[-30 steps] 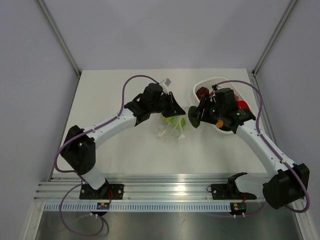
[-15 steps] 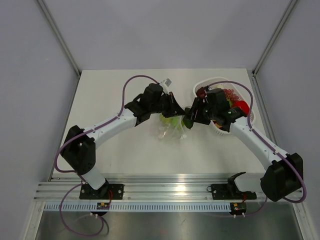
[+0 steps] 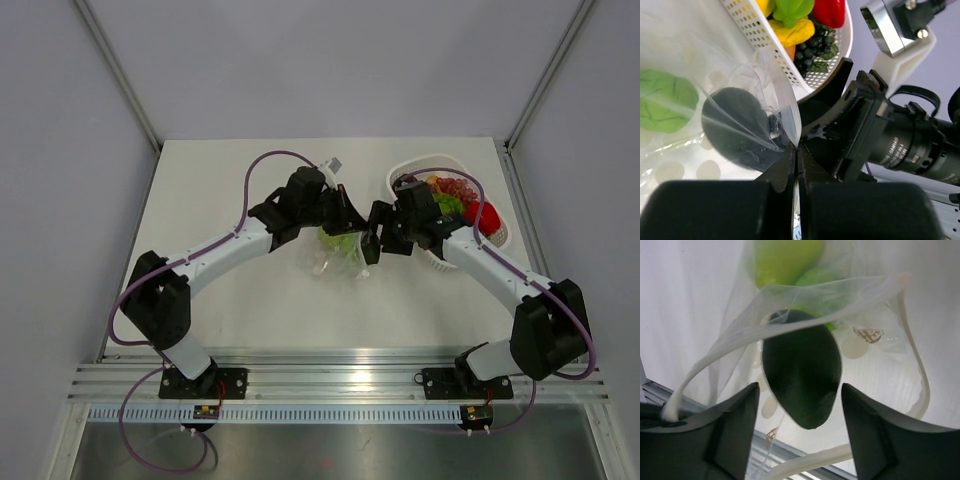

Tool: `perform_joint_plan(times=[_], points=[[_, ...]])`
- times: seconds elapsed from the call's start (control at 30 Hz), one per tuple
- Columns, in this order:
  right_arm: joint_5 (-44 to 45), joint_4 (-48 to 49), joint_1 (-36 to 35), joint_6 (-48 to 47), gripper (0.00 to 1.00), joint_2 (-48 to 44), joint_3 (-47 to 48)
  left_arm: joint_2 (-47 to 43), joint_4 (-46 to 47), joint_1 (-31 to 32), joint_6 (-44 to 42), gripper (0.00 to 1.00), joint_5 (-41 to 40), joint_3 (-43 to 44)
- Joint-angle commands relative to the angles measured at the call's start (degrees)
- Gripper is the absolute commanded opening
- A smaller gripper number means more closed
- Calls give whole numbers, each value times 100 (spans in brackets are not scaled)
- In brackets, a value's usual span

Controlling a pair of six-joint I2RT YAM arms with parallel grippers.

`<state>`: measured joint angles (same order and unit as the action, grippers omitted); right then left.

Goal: Place the food in the zip-top bag and seal the zipper
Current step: Place the fake fruit in the zipper food storage bag, then adjust the zipper food storage bag at the center of the board.

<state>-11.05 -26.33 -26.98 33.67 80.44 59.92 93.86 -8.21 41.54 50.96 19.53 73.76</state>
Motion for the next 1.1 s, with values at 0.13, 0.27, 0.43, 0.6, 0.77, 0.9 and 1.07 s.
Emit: perform_joint_plan(times=[0.13, 0.27, 0.43, 0.6, 0.77, 0.9, 1.07], points=[[120, 58, -185, -115, 90, -98, 195, -184, 285, 38, 11, 0, 69, 104], [541, -355, -176, -220, 86, -406, 301, -202, 337, 38, 11, 0, 77, 42], [1429, -724, -176, -212, 69, -854, 292, -246, 355, 21, 11, 0, 95, -37], [1851, -918, -123, -72, 64, -908, -84, -386, 364, -23, 11, 0, 104, -124], [1922, -690, -105, 245, 88, -1136, -604, -553, 364, -58, -16, 0, 77, -230], [1914, -576, -105, 491, 89, -1180, -955, -606, 372, -67, 10, 0, 95, -274], [1685, 4, -105, 816, 77, -1171, -1395, -659, 434, -67, 37, 0, 95, -344]])
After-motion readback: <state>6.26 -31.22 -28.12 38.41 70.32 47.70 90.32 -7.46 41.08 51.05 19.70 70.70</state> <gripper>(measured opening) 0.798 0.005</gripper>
